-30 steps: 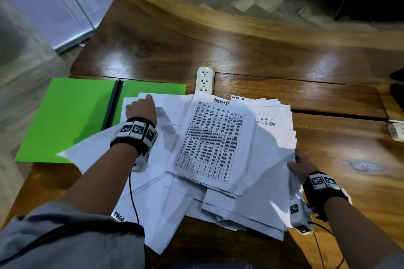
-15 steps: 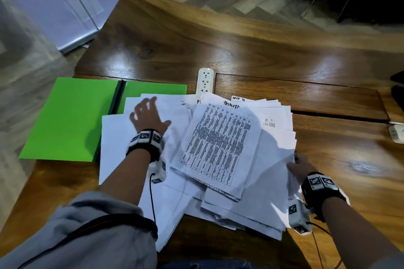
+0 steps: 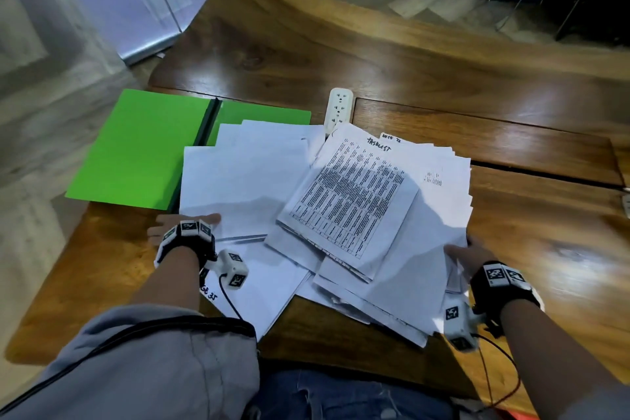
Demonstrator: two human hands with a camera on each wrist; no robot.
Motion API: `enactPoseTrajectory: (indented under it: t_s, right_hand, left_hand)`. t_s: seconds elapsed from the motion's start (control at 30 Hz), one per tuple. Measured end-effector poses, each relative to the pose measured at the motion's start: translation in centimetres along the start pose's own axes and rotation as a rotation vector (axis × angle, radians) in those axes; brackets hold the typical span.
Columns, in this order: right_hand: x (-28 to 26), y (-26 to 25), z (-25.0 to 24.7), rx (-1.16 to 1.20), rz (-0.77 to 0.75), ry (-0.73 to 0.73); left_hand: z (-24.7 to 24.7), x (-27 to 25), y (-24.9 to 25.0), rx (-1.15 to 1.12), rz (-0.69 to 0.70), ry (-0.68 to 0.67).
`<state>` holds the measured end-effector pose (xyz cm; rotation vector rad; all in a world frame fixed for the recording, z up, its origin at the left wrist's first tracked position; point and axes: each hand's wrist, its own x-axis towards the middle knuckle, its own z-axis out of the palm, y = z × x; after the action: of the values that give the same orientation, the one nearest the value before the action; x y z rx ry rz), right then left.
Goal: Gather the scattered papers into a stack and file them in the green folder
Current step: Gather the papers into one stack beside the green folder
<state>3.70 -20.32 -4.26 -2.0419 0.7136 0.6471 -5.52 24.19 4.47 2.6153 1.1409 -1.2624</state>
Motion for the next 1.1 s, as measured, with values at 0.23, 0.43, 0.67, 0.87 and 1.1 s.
enactPoseTrajectory:
  t_s: [0.23, 0.43, 0.67, 0.87, 1.1]
  right_hand:
    - [-0.9, 1.3, 0.2, -0.086, -0.009, 0.013]
    - [-1.6, 1.5, 0.3, -0.142, 0.004, 0.02]
    - [-1.4, 1.6, 0.6, -0.19, 0.018, 0.033]
    - [-0.6, 1.9, 0.6, -0.213, 0.01, 0.066]
    - [-1.1, 1.4, 0.0, -0.239, -0.016, 0.056]
  left_hand:
    - [4.1, 8.9, -2.2, -0.848, -0.116, 0.086]
    - [1.9, 4.2, 0.0, -0.735, -0.041, 0.145]
    - [2.5, 2.3, 1.4, -0.184, 0.022, 0.196]
    - [2.5, 4.1, 3.3, -0.021, 0.19, -0.22]
    - [-2.3, 2.0, 5.7, -0.261, 0.288, -0.142]
